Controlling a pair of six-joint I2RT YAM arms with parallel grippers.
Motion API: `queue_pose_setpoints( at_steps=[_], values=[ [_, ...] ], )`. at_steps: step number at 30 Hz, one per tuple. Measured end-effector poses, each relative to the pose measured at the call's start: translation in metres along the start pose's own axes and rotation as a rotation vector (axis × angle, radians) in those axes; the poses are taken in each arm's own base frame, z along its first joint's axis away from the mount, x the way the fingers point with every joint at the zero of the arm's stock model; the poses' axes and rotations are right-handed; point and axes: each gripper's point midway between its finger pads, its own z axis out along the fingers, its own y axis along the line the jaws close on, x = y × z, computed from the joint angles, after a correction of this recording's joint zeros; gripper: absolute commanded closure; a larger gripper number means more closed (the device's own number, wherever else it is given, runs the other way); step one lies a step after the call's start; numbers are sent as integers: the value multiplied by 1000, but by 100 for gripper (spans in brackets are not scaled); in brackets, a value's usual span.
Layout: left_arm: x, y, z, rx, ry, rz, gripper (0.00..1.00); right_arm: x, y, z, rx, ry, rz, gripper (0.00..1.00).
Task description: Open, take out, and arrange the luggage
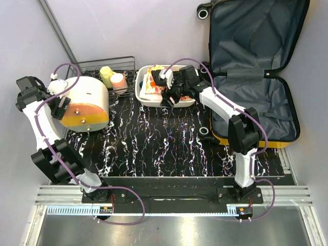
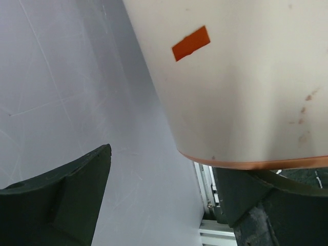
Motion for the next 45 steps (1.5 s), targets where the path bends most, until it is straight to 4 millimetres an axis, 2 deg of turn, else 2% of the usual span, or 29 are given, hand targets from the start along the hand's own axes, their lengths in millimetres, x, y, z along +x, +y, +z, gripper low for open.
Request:
queue_pose_setpoints(
  at_steps=[5, 12, 16, 22, 25, 28, 31, 34, 35, 38, 39, 41, 43, 45],
  values=[
    [-2, 2, 5, -5, -4, -75, 13, 25, -22, 10, 47, 83, -43, 31],
    [-5, -4, 17, 24, -8, -213, 10, 62, -33, 23, 51, 181, -57, 33],
    [-4, -8, 18, 42, 10, -260, 7, 63, -42, 28, 64, 190, -97, 36],
    [10, -27, 2, 114, 77, -321, 8, 51, -55, 29, 92, 182, -160, 36],
    [26, -38, -14, 154, 113, -388, 8, 38, -63, 30, 105, 170, -198, 36],
    [32, -44, -32, 168, 118, -437, 9, 28, -72, 34, 110, 165, -233, 36],
    [24, -47, -50, 169, 87, -455, 9, 35, -76, 42, 90, 189, -241, 38],
    [7, -42, -65, 153, 19, -450, 9, 57, -71, 51, 34, 233, -226, 38],
    [0, -39, -71, 145, -8, -447, 9, 67, -68, 53, 14, 256, -215, 41],
    [-18, -30, -86, 122, -83, -433, 9, 89, -60, 58, -33, 300, -194, 58],
    [-25, -27, -91, 116, -109, -426, 9, 96, -58, 59, -46, 313, -190, 74],
    [-38, -24, -99, 109, -148, -404, 10, 101, -56, 60, -63, 326, -198, 90],
    [-51, -25, -105, 108, -178, -372, 10, 99, -52, 60, -87, 310, -218, 100],
    [-64, -29, -108, 116, -204, -338, 10, 101, -42, 59, -111, 314, -238, 100]
  ],
)
